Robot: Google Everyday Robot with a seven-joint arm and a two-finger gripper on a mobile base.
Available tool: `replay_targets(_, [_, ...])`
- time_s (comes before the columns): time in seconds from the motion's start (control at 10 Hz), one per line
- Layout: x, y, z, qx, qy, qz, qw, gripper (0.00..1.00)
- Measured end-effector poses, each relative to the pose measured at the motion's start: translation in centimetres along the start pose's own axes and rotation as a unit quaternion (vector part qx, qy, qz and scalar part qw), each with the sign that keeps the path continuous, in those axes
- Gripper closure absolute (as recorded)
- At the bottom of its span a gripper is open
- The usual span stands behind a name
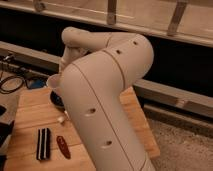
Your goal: Place the ceramic cup in the ceramic bowl
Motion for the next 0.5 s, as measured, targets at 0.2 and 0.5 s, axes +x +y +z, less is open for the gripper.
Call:
replay_targets(0.2, [-0.7, 0.8, 0.1, -0.023, 0.003, 0.006, 0.9997, 0.98])
replay_targets(0.5, [-2.0, -0.5, 0.0, -0.098, 0.005, 0.01, 0.9951, 0.98])
